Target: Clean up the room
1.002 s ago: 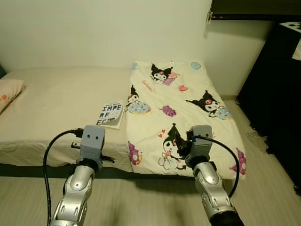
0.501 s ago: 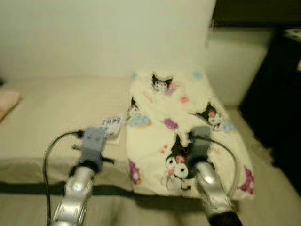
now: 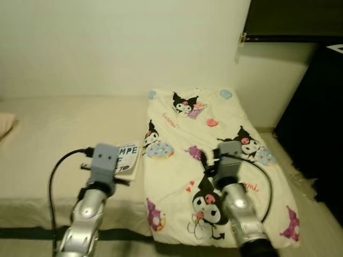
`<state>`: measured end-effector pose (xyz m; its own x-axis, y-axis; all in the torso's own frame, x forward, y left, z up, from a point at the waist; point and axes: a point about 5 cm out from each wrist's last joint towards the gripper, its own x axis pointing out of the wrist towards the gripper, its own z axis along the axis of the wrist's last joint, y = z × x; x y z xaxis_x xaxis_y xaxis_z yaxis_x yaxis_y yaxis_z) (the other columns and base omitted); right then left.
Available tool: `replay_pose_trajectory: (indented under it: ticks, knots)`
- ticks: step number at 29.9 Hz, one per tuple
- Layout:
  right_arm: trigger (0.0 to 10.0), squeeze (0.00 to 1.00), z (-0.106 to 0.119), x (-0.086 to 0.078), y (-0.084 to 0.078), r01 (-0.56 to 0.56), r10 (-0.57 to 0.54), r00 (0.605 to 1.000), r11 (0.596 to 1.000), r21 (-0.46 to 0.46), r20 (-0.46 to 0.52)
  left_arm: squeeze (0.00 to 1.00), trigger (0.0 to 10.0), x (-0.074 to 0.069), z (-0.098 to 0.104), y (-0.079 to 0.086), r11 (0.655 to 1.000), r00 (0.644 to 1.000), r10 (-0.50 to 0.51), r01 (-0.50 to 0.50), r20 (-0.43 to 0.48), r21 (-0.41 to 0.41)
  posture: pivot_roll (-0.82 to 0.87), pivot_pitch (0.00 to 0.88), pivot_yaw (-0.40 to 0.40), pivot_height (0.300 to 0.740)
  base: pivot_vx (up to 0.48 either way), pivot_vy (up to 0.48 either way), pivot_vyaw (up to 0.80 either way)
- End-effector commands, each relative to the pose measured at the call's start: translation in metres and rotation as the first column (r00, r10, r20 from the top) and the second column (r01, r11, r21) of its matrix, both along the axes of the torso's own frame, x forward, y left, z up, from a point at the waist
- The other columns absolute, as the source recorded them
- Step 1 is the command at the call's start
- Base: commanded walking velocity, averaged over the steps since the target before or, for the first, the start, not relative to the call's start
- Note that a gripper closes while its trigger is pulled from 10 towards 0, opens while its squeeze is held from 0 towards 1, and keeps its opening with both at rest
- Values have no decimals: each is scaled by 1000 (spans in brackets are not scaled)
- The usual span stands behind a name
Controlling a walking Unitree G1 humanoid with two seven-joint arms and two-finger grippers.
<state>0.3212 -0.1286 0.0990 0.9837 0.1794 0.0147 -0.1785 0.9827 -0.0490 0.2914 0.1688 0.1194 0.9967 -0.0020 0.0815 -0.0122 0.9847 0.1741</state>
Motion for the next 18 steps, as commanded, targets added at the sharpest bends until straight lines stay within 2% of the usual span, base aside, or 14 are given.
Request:
replay_pose_trajectory:
  ticks: [1,5,18]
  knots:
    - [10000,0,-4,-2,-7,17,-17,1000,1000,-12,-14,0,10000,0,-3,0,1000,1000,-9,9,-15,-5,-40,62,10,740,337,0,0]
    - [10000,0,-5,-2,-7,21,-21,1000,1000,15,-22,0,10000,-1,-3,0,1000,1000,-11,10,-15,-5,-42,59,13,740,341,0,0]
    - [10000,0,-6,-4,-10,37,-37,999,999,20,-20,0,10000,2,-3,0,1000,1000,-23,23,-15,0,-47,62,22,740,335,0,0]
